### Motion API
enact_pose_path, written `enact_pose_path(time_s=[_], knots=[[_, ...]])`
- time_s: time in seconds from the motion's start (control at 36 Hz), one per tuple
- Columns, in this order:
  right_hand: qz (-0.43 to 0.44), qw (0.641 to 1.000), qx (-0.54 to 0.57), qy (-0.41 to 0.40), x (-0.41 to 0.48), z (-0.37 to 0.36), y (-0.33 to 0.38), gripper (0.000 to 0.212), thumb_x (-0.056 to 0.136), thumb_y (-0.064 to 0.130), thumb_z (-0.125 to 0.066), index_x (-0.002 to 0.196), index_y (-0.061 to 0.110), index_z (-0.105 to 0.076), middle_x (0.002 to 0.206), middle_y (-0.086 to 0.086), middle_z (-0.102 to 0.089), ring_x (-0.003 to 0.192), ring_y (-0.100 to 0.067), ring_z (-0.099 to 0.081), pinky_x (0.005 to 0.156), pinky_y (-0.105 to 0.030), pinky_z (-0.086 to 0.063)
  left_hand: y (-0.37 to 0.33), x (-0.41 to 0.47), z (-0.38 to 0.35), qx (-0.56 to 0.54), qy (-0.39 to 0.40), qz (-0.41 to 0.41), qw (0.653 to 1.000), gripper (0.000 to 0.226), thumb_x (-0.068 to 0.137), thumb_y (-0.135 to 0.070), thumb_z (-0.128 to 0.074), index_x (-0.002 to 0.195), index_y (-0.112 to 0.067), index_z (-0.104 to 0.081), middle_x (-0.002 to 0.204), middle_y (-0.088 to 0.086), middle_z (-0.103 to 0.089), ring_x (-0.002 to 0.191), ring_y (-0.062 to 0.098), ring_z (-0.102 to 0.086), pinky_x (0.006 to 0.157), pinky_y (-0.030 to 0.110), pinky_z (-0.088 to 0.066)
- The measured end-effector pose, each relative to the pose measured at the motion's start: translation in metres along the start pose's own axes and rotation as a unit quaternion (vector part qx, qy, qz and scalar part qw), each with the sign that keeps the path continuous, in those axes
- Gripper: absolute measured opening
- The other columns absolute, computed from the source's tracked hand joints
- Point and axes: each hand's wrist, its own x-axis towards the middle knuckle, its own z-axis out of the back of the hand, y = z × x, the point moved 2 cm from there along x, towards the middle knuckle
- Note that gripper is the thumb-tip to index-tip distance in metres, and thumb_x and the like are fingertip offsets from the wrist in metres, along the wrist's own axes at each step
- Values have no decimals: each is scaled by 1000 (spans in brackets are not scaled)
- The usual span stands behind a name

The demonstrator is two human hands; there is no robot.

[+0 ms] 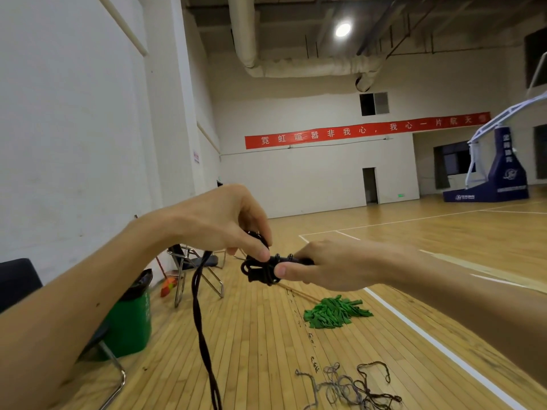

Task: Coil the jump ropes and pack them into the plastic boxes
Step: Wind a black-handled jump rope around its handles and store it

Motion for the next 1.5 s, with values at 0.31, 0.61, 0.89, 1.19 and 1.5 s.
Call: enact_pose_path(time_s=[0.31,0.61,0.89,1.19,1.5], knots=[[69,997,-18,-24,-17,8,16,56,98,66,-30,77,17,-50,66,1,-41,53,-12,-37,56,-27,-33,0,7,3,-118,23,-4,993,20,70,-23,-85,84,-10,-78,70,14,-70,58,20,-57,53,25,-46],[111,981,154,-45,-26,17,17,61,88,69,-28,84,16,-58,67,6,-54,53,-4,-45,52,-13,-39,9,8,-9,-269,0,-52,962,35,73,-48,-76,84,-15,-77,73,3,-70,66,14,-65,63,19,-50],[133,972,180,-76,-22,8,14,40,90,44,-71,82,8,-55,66,0,-48,53,-9,-44,53,-19,-38,16,8,-17,-280,-36,-31,959,23,89,-38,-65,74,-22,-74,75,1,-67,73,18,-62,73,33,-50],[147,906,384,-98,-11,15,-1,17,96,13,-66,90,1,-55,68,-14,-49,61,-28,-45,53,-27,-43,10,22,-29,-416,-34,7,909,35,106,-7,-36,88,-17,-65,61,-2,-44,48,7,-37,46,16,-31],[92,885,431,-151,-2,20,-28,18,94,18,-68,91,2,-61,66,-6,-57,55,-18,-54,53,-27,-47,9,19,-67,-502,-38,52,862,33,104,-41,-39,98,-11,-50,57,-3,-27,50,14,-39,78,37,-54]])
